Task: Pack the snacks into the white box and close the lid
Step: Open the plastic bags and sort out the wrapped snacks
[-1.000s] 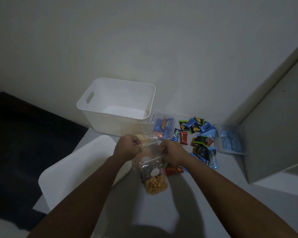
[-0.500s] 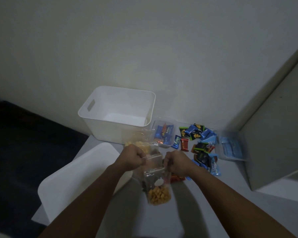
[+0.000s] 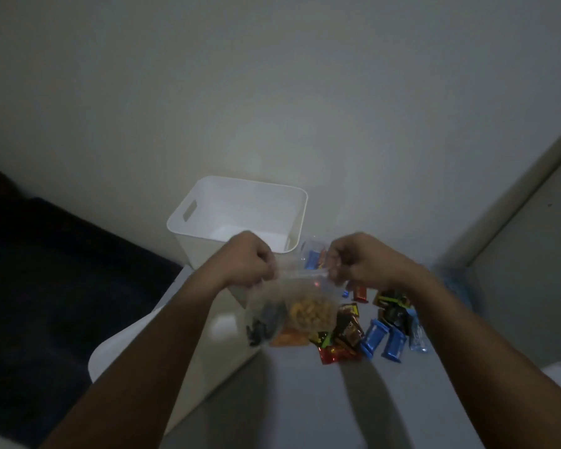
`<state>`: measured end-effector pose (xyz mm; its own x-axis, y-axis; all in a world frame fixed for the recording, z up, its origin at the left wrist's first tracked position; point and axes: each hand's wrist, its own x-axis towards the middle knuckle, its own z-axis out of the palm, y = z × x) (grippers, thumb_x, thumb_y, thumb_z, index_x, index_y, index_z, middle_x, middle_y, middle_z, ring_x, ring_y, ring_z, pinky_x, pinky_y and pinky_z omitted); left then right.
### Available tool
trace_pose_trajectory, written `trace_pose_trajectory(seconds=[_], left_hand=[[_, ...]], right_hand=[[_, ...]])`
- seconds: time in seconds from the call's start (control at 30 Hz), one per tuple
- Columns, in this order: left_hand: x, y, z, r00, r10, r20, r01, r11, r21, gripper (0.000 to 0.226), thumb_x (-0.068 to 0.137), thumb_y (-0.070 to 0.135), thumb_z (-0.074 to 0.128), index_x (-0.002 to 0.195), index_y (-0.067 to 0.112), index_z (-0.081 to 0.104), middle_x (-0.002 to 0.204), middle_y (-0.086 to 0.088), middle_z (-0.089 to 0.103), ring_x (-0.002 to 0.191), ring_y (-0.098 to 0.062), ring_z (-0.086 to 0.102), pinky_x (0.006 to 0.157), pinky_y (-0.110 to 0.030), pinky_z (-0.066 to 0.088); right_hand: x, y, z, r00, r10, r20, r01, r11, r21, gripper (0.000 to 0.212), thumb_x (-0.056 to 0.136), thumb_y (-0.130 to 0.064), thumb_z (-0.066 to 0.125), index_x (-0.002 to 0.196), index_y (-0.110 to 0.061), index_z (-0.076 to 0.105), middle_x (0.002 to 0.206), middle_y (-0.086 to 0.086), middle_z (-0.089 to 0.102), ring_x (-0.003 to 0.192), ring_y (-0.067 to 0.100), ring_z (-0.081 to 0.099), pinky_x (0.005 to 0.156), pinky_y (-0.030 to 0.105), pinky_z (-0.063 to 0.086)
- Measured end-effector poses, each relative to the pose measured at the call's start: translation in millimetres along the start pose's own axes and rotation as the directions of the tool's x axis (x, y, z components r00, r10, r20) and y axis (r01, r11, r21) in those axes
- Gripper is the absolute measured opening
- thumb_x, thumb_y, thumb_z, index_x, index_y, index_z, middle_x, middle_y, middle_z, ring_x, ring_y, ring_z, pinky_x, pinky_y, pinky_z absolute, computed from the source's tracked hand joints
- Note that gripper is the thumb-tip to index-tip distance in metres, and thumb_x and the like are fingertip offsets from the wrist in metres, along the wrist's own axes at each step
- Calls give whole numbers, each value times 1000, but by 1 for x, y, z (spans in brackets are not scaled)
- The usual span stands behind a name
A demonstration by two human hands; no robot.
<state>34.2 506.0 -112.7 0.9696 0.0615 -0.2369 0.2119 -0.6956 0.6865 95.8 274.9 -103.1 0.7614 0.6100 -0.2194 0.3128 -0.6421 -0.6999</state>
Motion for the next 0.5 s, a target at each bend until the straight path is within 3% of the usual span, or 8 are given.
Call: trace_pose_trajectory(seconds=[0.17, 0.3, 0.5], left_hand=[[5, 30, -62, 994, -15, -109, 0, 991, -132, 5, 80, 0, 67, 77, 0, 71, 73, -16, 70, 59, -24, 70, 48, -28, 53], [26, 45, -96, 988, -35, -151, 8, 984, -176, 7, 82, -1, 65, 84, -6, 68, 76, -19, 67, 59, -27, 71, 48, -28, 53], [76, 50, -114, 982, -79, -174, 33, 967, -252, 10, 83, -4, 64, 89, -13, 64, 86, -27, 66, 65, -35, 72, 50, -34, 59]], right_hand=[[12, -46, -44, 975, 25, -221, 14, 985, 174, 11, 82, 8, 64, 82, -3, 61, 79, 16, 72, 70, 29, 72, 60, 38, 60], [37, -78, -62, 920, 56, -388, 69, 951, 302, 19, 74, 10, 70, 85, -1, 60, 72, 23, 70, 63, 33, 71, 56, 40, 59], [91, -102, -64, 893, 139, -428, 26, 934, 357, 14, 78, 12, 62, 84, -1, 64, 72, 26, 68, 59, 33, 71, 55, 39, 60]])
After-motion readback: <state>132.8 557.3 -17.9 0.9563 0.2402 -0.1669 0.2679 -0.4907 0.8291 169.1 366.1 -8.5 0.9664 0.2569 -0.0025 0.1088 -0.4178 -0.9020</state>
